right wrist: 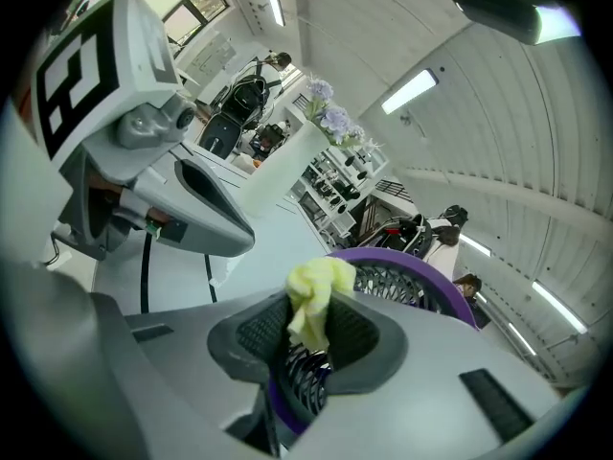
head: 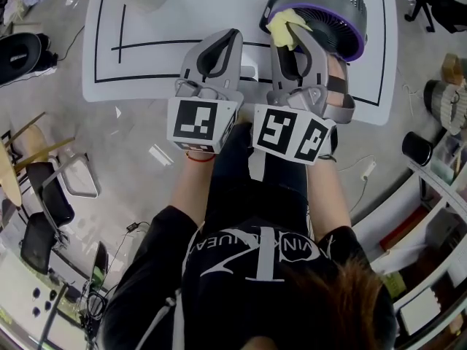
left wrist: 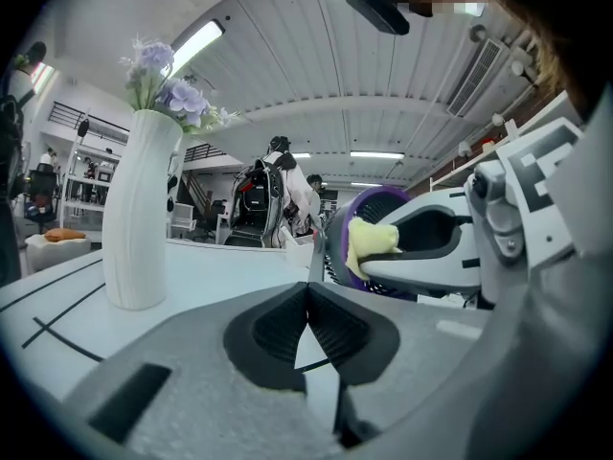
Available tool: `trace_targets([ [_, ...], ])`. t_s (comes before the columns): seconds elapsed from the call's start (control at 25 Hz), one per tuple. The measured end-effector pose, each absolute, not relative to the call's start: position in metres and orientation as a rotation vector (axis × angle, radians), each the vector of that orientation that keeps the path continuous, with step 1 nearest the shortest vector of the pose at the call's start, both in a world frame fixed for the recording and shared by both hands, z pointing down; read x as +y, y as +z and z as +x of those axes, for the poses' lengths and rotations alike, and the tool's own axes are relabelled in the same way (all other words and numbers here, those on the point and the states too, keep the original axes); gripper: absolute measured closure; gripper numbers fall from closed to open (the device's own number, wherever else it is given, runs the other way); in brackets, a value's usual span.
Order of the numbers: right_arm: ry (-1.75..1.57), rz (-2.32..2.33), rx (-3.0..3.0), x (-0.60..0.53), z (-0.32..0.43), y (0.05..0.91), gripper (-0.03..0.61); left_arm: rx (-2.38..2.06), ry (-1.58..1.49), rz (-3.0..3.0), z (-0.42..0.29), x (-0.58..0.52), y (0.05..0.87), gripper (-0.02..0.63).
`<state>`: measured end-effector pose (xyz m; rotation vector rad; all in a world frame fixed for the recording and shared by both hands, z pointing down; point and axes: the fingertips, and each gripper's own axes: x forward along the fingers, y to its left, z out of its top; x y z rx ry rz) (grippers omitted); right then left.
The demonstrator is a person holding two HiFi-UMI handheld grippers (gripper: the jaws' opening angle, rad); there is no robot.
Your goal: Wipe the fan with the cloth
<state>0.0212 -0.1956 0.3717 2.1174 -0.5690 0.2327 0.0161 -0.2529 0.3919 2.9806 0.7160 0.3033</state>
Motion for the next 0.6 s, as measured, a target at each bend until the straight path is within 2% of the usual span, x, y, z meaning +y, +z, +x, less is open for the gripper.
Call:
trace_targets([
  [0.6,0.206,2.165,-0.535,-0.176,0.02,0.337,0.486,0.789,0.258,2.987,0.019,-0.234,0.36,0.603],
])
